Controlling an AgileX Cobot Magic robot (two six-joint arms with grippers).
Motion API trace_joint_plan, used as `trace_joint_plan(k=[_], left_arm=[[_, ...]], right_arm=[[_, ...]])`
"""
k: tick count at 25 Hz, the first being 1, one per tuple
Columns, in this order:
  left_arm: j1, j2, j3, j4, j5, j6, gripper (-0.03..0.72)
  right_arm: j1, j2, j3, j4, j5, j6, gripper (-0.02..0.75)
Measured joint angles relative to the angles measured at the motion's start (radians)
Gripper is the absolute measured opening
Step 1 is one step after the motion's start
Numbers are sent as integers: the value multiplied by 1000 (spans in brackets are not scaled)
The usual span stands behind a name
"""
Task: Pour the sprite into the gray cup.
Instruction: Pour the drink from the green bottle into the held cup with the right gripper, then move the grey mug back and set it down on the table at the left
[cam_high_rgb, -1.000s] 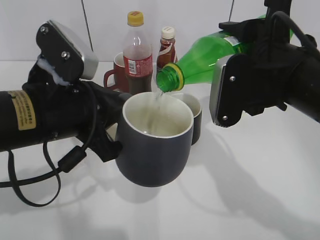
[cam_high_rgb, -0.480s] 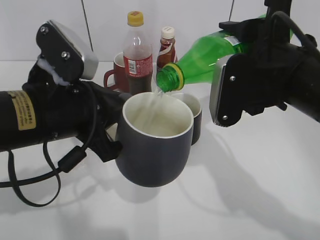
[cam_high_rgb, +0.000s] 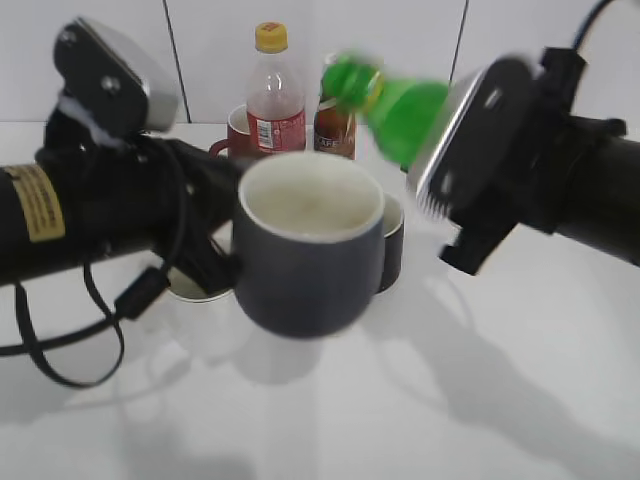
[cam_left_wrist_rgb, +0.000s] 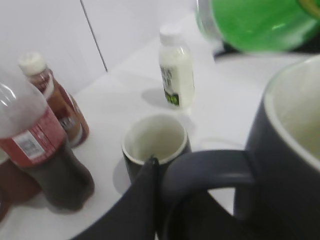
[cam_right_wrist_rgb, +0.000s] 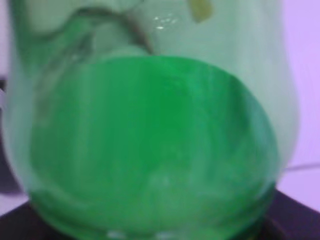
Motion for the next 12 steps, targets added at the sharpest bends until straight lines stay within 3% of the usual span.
trace_joint_plan(k=[3,6,9,12], left_arm=[[53,-1,1,-67,-13,1,50],[153,-19,39,-158,-63,37,50],[306,-49,121,-188,-145,93,50],[478,-42,187,-198,-210,112,50]], right_arm=[[-11,-32,0,1,16,413,427],[-70,-67,16,-4,4,667,427],[-190,-68,80,-30,-49,826,427],[-319,-53,153,-170,-114,1068,427]])
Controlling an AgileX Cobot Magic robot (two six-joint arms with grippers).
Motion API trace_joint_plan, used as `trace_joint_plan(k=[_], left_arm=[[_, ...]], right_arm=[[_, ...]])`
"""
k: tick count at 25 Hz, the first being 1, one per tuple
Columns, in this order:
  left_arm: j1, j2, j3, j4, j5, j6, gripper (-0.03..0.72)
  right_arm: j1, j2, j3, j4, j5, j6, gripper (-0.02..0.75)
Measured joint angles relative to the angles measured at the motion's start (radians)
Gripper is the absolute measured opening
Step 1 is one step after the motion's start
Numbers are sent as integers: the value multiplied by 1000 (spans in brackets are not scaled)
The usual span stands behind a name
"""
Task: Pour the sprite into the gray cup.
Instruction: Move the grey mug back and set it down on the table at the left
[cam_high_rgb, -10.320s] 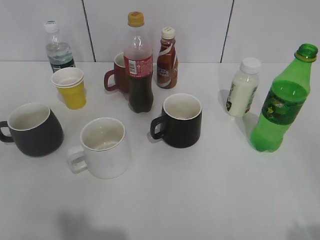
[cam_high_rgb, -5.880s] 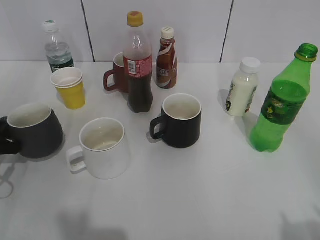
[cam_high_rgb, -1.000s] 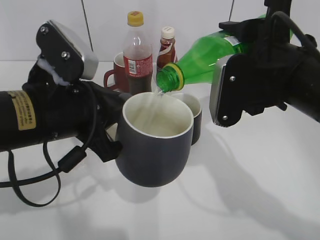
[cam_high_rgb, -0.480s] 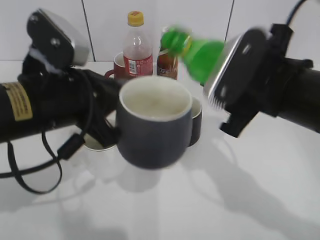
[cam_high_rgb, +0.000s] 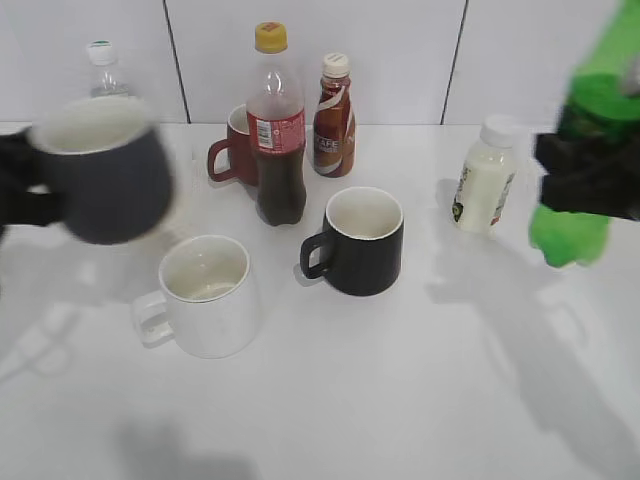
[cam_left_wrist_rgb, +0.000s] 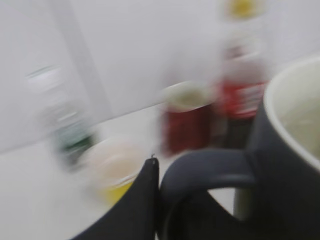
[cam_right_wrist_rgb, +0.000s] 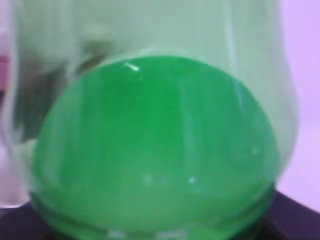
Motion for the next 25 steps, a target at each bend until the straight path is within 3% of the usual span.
trace_joint_plan(k=[4,8,15,25], left_arm=[[200,79,29,-2,-91,4,50],[302,222,31,-2,-218,9,50],[315,518,28,24,-498,46,50],[315,693,28,28,-581,51,50]], right_arm=[[-106,66,60,-199,-158,220,427],[-115,142,74,-256,-239,254,427],[-118,165,75,-323,-291,265,427],[-118,165,75,-382,-304,343,427]])
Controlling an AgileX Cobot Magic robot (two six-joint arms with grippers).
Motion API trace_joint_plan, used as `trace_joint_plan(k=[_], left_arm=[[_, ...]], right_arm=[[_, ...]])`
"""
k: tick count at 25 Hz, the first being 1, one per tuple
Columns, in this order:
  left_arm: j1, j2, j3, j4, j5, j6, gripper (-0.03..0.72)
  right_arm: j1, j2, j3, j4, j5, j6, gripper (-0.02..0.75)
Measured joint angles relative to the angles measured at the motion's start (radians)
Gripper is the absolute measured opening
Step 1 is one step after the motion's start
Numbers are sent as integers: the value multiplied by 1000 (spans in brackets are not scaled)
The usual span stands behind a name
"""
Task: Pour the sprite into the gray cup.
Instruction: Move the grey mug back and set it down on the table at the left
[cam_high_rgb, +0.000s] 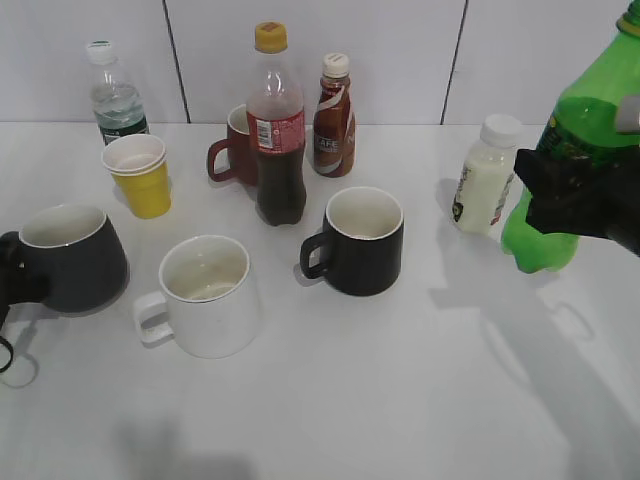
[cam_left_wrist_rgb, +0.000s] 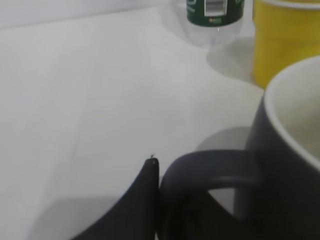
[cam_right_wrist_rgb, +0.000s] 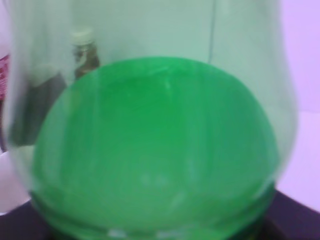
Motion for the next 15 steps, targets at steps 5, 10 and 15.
trace_joint_plan(k=[5,10,15], left_arm=[[0,2,-1,4,-7,-3,83],[0,-2,13,19,-21,-5,130],[1,-6,59,6,-47,-6,157]], right_arm=[[0,0,0,-14,-1,2,427],[0,0,0,-14,-1,2,427],[0,0,0,-15,-1,2,427]])
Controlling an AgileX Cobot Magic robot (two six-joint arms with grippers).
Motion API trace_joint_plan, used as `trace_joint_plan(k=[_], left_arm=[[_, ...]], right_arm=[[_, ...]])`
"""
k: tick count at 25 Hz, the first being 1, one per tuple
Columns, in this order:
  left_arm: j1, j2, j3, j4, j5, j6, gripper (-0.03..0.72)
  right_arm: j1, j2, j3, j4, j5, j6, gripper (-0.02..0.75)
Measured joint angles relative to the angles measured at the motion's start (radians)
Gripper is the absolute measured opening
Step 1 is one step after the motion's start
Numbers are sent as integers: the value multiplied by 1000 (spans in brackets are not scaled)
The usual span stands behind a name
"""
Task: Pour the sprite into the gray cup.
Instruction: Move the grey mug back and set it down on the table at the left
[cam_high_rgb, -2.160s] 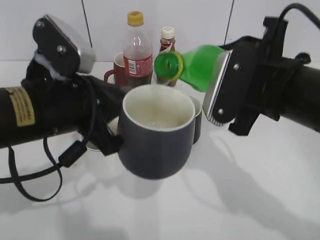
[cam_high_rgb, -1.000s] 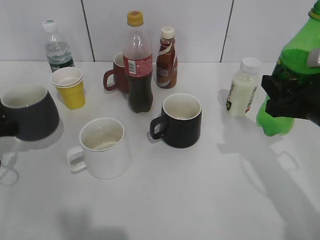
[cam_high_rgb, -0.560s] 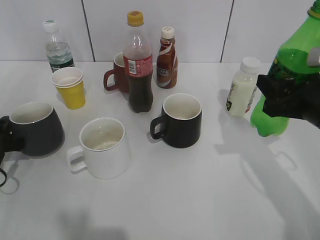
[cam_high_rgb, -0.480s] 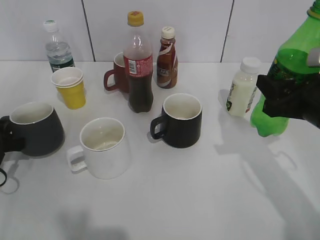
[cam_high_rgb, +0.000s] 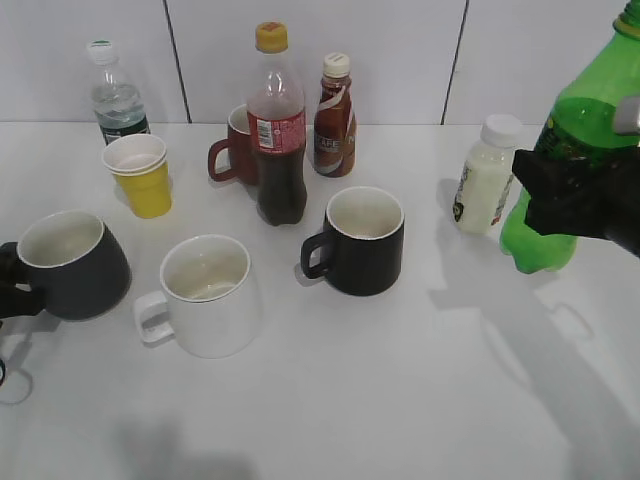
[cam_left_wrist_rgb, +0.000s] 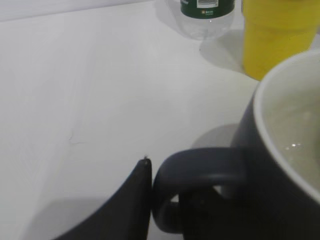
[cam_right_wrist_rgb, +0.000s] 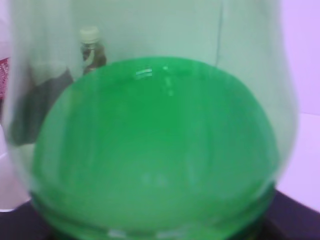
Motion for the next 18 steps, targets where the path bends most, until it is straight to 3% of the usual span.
trace_joint_plan(k=[8,15,18], left_arm=[[0,-4,48,5,-16,0,276],[0,-43,112,2,-17,0,295],[0,-76,144,1,-17,0,295]], right_arm=[[0,0,0,0,0,0,427],[0,9,0,27,0,-1,427],[0,39,0,122,-11,-22,427]])
